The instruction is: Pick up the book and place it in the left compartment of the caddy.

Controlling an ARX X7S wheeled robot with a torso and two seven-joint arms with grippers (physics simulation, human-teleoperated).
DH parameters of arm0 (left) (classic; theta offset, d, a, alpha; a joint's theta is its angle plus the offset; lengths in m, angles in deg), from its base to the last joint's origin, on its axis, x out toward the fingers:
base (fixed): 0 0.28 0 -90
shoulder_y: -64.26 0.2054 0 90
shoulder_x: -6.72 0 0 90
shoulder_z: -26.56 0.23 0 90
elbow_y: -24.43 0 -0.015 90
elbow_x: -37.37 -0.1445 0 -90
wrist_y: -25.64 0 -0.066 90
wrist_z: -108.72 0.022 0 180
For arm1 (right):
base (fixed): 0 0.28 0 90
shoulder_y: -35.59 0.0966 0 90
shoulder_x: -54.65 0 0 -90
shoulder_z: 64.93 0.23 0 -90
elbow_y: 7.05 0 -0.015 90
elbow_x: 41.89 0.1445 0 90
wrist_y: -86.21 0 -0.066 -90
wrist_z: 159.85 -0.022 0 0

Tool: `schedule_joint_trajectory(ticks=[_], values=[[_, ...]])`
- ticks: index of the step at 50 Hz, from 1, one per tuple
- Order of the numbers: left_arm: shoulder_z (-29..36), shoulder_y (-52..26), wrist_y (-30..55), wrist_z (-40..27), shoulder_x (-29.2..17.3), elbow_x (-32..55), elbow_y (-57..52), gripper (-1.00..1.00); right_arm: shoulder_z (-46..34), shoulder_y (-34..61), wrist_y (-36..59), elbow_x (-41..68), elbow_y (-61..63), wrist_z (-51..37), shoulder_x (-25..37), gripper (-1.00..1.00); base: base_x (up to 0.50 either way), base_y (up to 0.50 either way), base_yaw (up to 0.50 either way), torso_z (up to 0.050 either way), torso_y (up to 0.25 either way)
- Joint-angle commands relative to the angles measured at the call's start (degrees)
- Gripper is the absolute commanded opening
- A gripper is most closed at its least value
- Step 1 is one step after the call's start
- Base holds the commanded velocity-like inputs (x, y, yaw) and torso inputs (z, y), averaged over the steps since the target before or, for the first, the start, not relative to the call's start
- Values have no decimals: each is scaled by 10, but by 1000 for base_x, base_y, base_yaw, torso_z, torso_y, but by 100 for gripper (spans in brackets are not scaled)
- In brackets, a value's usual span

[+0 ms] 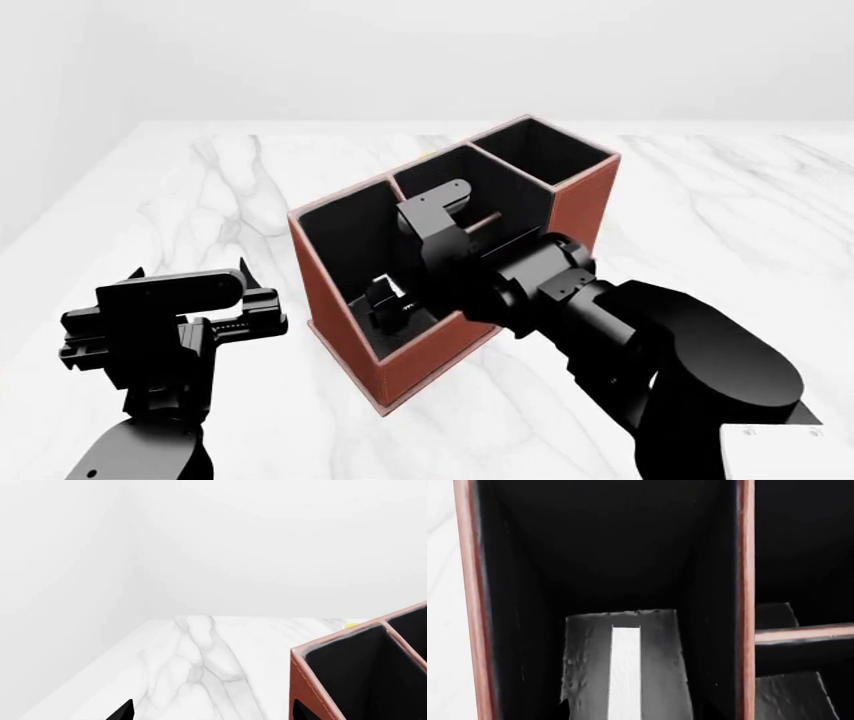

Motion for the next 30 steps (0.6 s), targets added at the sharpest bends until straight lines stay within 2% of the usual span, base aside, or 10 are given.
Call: schedule_joint_trajectory(ticks=[1, 4, 12, 14, 19, 23, 26, 28, 30], values=[[0, -1, 1, -3, -2, 3, -1, 100, 2, 15, -1, 5, -5, 1, 0, 100, 0, 0, 0, 0, 0], [1, -1, 1, -3, -3, 4, -2, 100, 10, 33, 5, 12, 3, -7, 6, 100, 0, 0, 0, 0, 0], [0, -2, 5, -6, -5, 6, -6, 100, 104, 115, 37, 112, 329, -199, 189, 100, 0, 0, 0, 0, 0], [0, -3, 5, -6, -5, 6, -6, 100, 118, 121, 39, 127, 385, -231, 226, 100, 0, 0, 0, 0, 0], [1, -1, 4, -8, -6, 6, -8, 100, 130, 102, 21, 132, 445, -256, 269, 100, 0, 0, 0, 0, 0], [0, 2, 1, -8, -7, 8, -7, 100, 138, 27, -71, 68, 563, -332, 333, 100, 0, 0, 0, 0, 0], [0, 2, 1, -8, -7, 8, -6, 100, 133, -11, -106, 29, 600, -383, 355, 100, 0, 0, 0, 0, 0], [2, 2, -1, -9, -7, 7, -5, 100, 128, -79, -189, -62, 660, -441, 390, 100, 0, 0, 0, 0, 0], [2, 3, -2, -9, -7, 7, -6, 100, 129, -105, -224, -101, 688, -465, 406, 100, 0, 0, 0, 0, 0]])
